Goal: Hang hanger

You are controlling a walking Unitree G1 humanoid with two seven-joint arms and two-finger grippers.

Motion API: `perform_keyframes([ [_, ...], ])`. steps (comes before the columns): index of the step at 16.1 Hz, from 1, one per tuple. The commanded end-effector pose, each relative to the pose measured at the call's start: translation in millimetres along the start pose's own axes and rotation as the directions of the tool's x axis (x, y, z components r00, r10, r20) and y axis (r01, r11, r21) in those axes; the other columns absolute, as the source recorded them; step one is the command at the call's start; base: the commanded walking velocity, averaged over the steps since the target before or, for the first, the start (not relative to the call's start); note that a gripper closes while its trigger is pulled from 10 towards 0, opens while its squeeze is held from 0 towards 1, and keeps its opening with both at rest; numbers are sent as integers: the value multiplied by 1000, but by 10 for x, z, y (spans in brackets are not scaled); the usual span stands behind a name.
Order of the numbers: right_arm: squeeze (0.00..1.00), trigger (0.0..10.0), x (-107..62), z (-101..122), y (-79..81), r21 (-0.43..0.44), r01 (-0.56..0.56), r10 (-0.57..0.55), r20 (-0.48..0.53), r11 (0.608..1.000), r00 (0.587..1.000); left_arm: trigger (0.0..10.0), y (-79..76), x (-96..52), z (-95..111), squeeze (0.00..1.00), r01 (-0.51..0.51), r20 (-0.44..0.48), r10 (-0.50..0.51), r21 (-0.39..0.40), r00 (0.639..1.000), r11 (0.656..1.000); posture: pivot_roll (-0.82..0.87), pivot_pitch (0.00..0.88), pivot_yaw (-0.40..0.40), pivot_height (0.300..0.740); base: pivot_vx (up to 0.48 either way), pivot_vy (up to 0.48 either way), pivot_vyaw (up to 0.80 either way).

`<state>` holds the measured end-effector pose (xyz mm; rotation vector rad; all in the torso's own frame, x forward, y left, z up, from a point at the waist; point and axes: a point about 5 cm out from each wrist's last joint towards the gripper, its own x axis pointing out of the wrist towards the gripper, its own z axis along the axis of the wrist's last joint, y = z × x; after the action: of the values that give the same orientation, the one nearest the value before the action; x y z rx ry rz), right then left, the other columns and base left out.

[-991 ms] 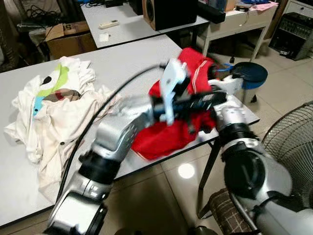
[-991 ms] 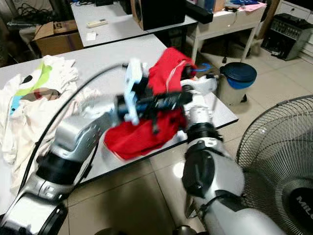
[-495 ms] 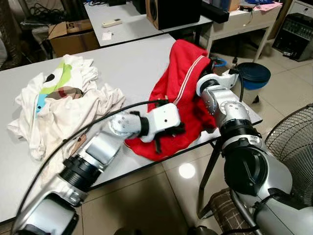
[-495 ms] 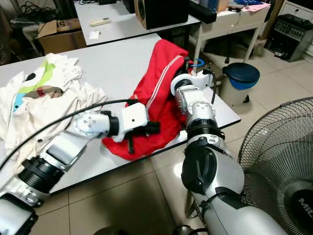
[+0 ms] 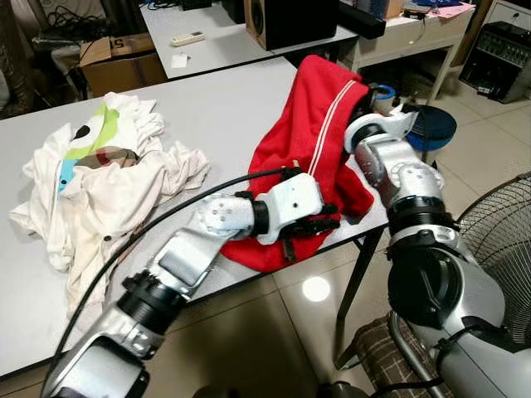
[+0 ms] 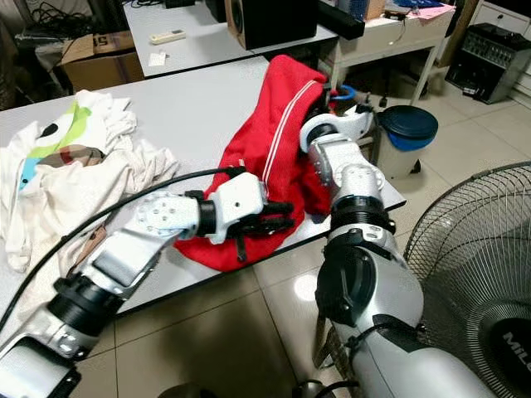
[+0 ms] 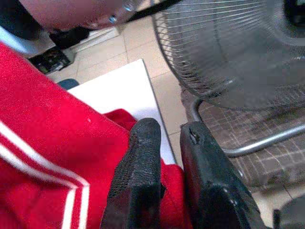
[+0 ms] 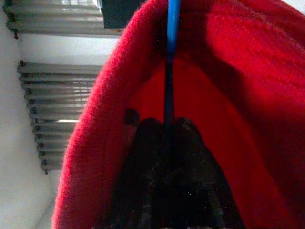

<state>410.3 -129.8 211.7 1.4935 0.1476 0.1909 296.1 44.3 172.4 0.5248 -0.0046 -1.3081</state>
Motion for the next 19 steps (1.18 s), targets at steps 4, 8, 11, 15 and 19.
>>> perform_keyframes([
  [4, 0, 10000, -20, 125, 129, -62, -9, 10, 4, 998, 1000, 10000, -38, -216, 90, 980, 45, 100, -41, -29, 994, 999, -12, 0, 23, 740, 0, 0, 0],
  [8, 0, 10000, -61, 140, 178, -111, -28, 21, -64, 993, 998, 10000, -12, -514, 327, 0, 138, 291, -92, -143, 952, 980, -10, 0, 12, 740, 0, 0, 0],
  [11, 0, 10000, -110, 64, 346, -197, -99, 62, -187, 975, 980, 10000, 395, -904, 342, 0, -92, 296, 160, -232, 942, 968, -10, 0, 12, 740, 0, 0, 0],
  [15, 0, 10000, -410, -190, 630, -331, -361, 188, -454, 872, 871, 10000, 721, -1606, 125, 0, -457, 145, 515, -306, 845, 835, 4, 0, -2, 740, 0, 0, 0],
  [19, 0, 10000, -732, -418, 701, -486, -530, 128, -642, 695, 756, 10000, 407, -1754, 29, 0, -371, 74, 412, -315, 908, 874, 26, 0, -13, 740, 0, 0, 200],
])
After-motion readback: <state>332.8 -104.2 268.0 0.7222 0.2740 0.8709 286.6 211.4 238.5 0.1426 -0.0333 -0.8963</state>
